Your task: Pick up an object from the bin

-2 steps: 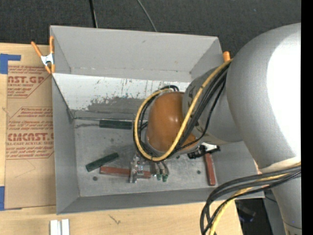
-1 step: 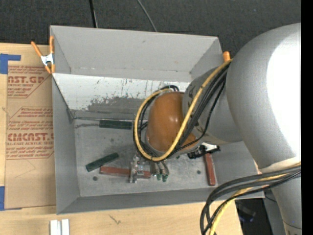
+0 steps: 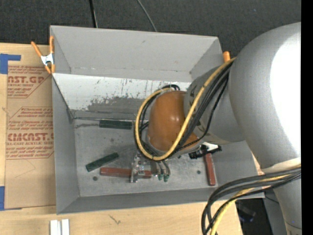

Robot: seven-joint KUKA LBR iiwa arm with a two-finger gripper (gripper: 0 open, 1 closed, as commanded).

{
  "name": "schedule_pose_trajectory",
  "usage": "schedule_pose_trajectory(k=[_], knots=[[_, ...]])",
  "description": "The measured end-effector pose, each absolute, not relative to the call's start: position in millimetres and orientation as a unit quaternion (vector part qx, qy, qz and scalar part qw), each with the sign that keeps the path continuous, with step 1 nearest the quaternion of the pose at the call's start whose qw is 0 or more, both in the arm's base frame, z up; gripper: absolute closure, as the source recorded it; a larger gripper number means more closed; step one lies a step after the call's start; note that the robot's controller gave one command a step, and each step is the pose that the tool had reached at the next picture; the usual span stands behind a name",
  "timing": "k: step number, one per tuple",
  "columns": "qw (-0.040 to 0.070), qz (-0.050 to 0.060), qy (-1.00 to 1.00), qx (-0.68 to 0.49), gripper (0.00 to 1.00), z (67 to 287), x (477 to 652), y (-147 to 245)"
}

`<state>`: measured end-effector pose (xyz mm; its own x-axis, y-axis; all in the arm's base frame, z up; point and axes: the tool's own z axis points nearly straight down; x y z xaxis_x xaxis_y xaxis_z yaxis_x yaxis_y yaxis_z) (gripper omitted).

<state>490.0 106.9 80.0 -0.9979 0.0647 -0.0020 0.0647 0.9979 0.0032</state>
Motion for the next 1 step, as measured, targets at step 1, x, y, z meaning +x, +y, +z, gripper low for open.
schedule_pose_trajectory(k=[1], knots=[[0.000, 0.000, 0.993, -0.115, 1.00, 139.8, 499.0, 67.6]])
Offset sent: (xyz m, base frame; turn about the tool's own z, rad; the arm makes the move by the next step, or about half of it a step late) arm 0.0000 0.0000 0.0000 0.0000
